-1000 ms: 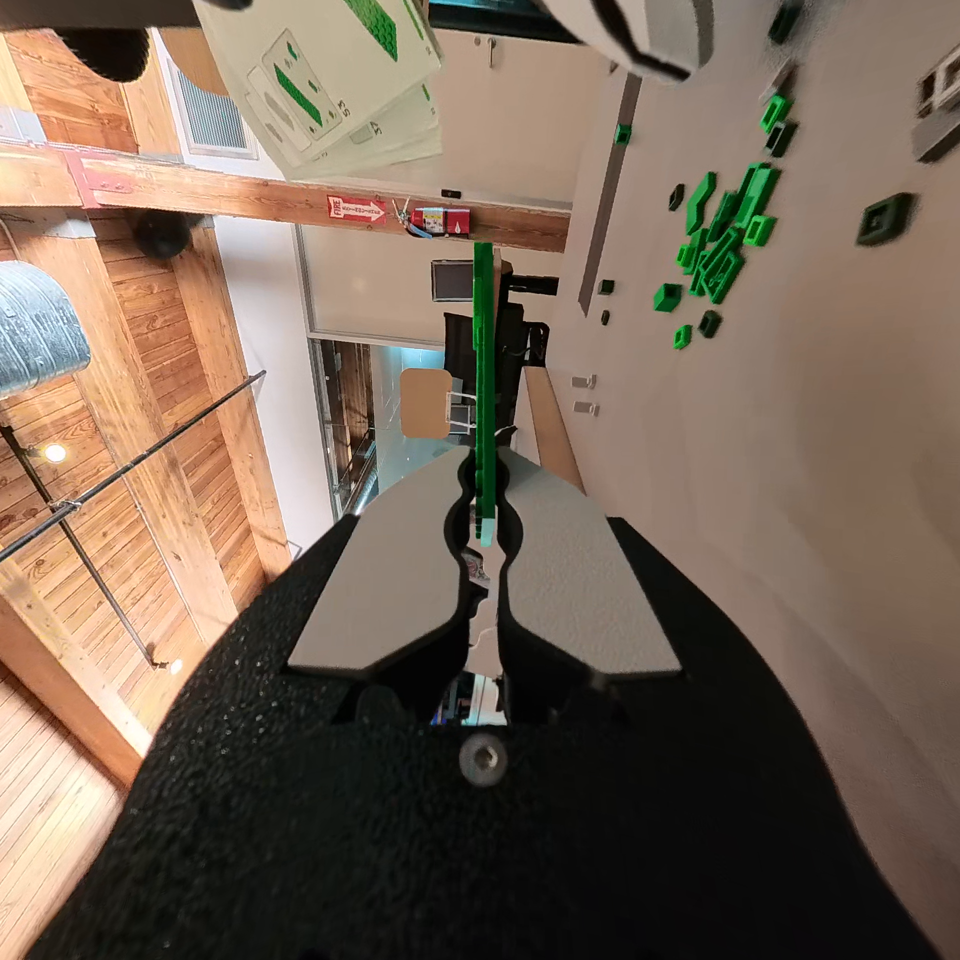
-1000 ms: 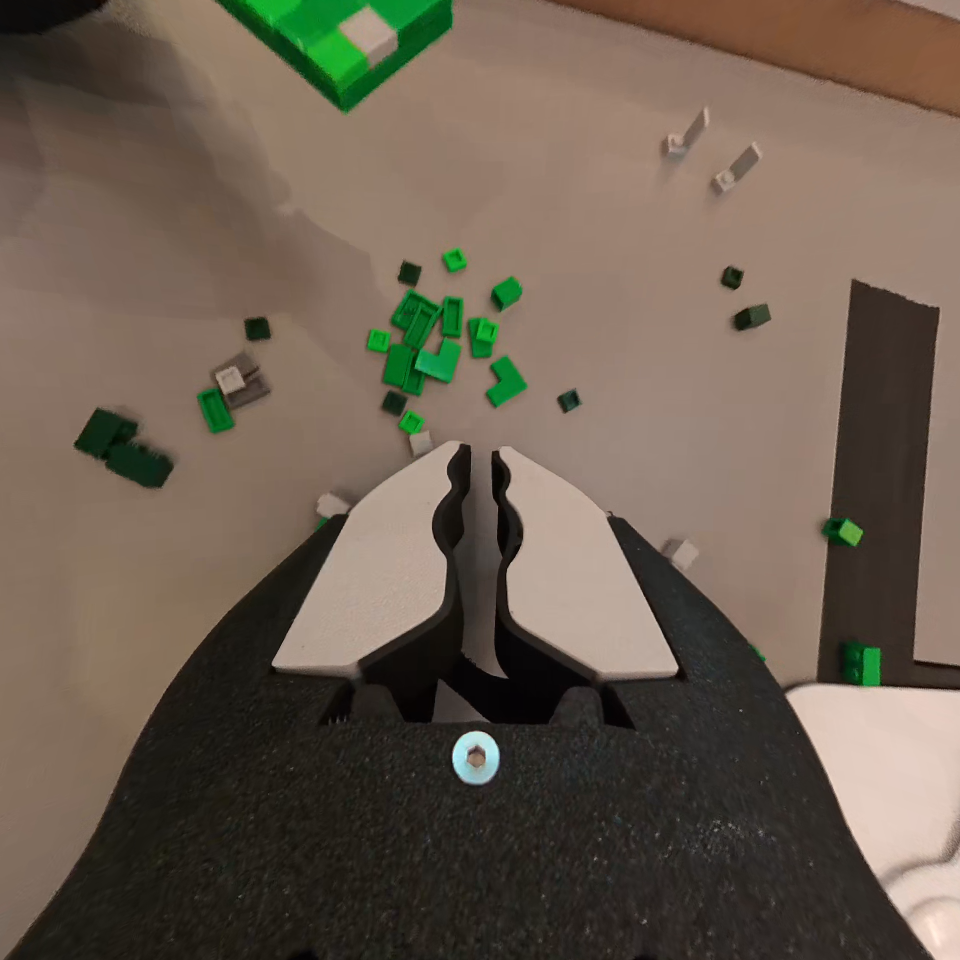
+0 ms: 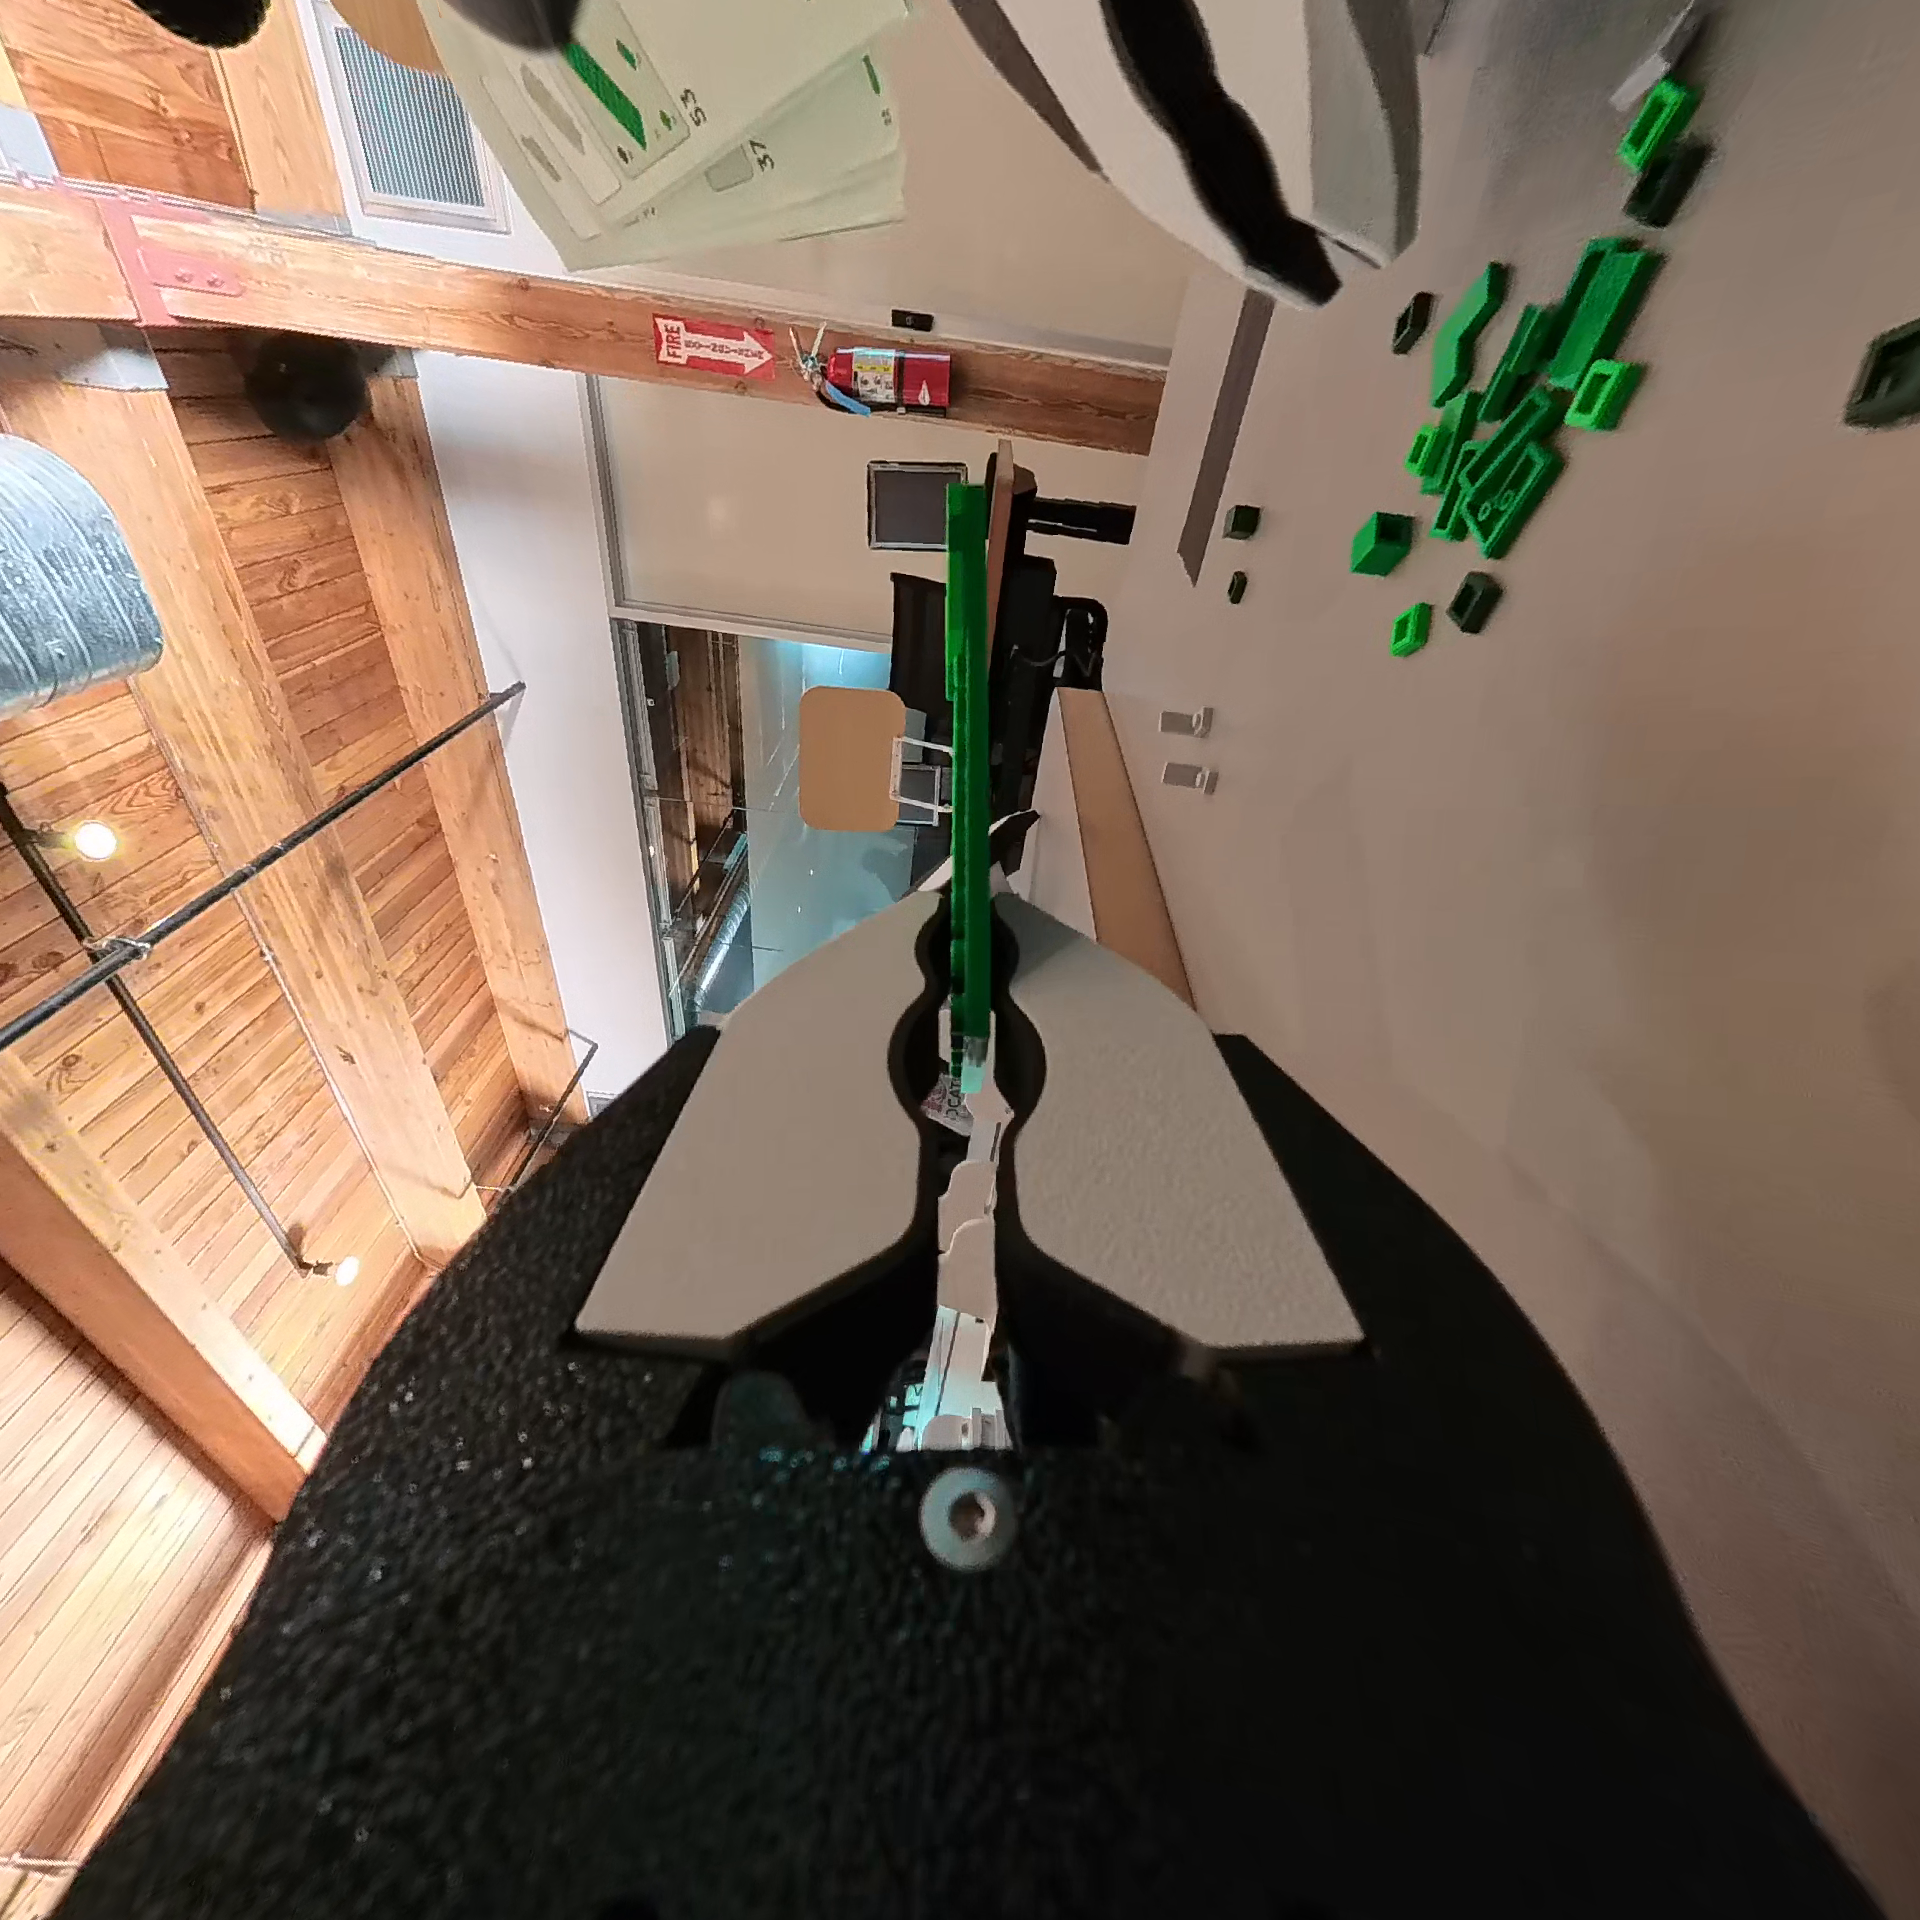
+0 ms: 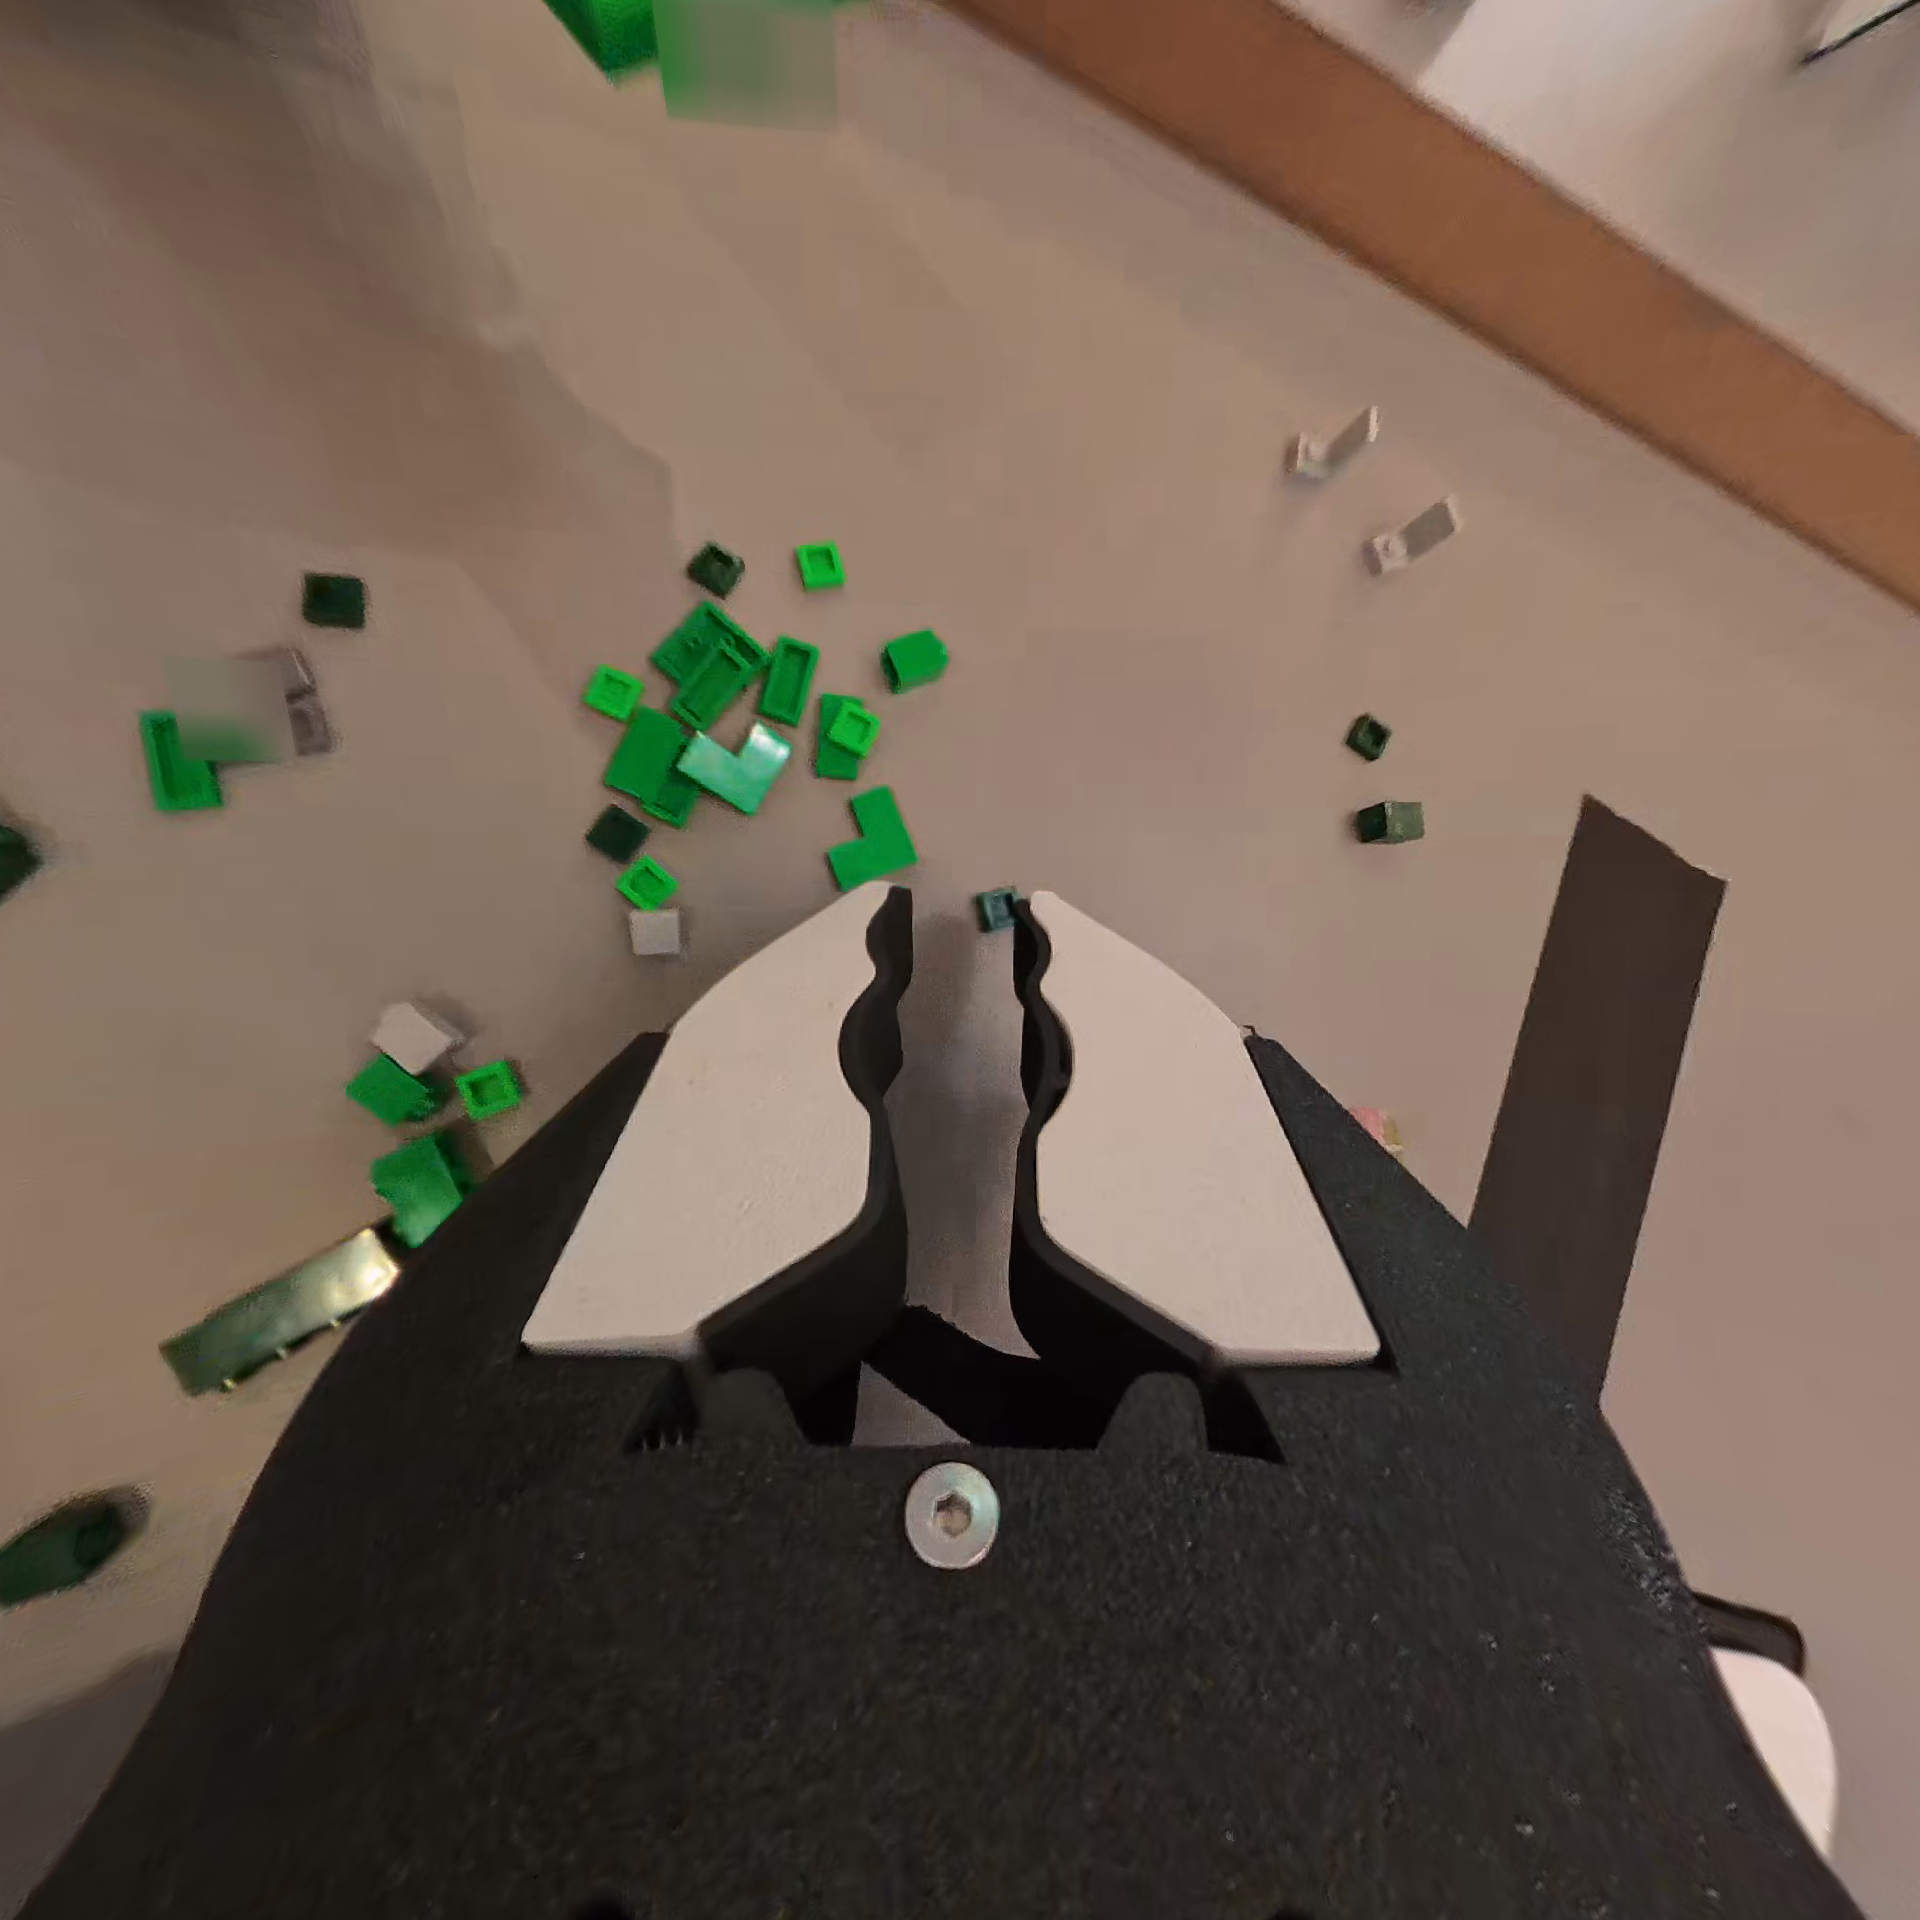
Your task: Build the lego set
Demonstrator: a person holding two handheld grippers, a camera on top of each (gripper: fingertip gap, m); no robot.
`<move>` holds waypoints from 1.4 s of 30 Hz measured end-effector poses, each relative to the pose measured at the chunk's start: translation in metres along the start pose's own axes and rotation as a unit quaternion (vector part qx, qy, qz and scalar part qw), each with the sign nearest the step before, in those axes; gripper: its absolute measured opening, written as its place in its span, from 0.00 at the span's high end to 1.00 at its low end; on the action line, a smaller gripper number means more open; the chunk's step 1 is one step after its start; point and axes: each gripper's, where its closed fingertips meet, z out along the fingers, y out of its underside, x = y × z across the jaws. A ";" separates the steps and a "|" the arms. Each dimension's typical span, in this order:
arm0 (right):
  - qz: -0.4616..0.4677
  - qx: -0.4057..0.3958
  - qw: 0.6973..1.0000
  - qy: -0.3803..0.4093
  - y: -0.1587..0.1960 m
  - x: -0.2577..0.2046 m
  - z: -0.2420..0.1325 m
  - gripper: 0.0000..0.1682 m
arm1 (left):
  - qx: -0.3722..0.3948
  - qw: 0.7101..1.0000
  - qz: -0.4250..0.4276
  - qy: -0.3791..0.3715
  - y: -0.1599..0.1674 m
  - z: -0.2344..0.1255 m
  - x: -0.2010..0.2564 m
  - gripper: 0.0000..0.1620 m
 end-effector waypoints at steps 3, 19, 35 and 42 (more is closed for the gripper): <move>-0.003 -0.025 0.999 -0.025 0.005 0.004 0.006 0.89 | -0.003 1.000 -0.003 0.000 0.002 0.000 0.000 0.97; -0.017 -0.029 0.997 -0.067 0.009 0.000 0.012 0.96 | 0.008 1.000 0.003 0.014 -0.004 0.001 0.005 0.97; 0.035 -0.301 0.951 -0.062 0.101 -0.139 -0.138 0.96 | 0.039 0.999 0.002 0.019 -0.022 -0.001 0.008 0.97; 0.064 -0.616 0.767 -0.165 0.188 -0.187 -0.209 0.96 | 0.046 0.999 0.000 0.020 -0.025 -0.002 0.008 0.97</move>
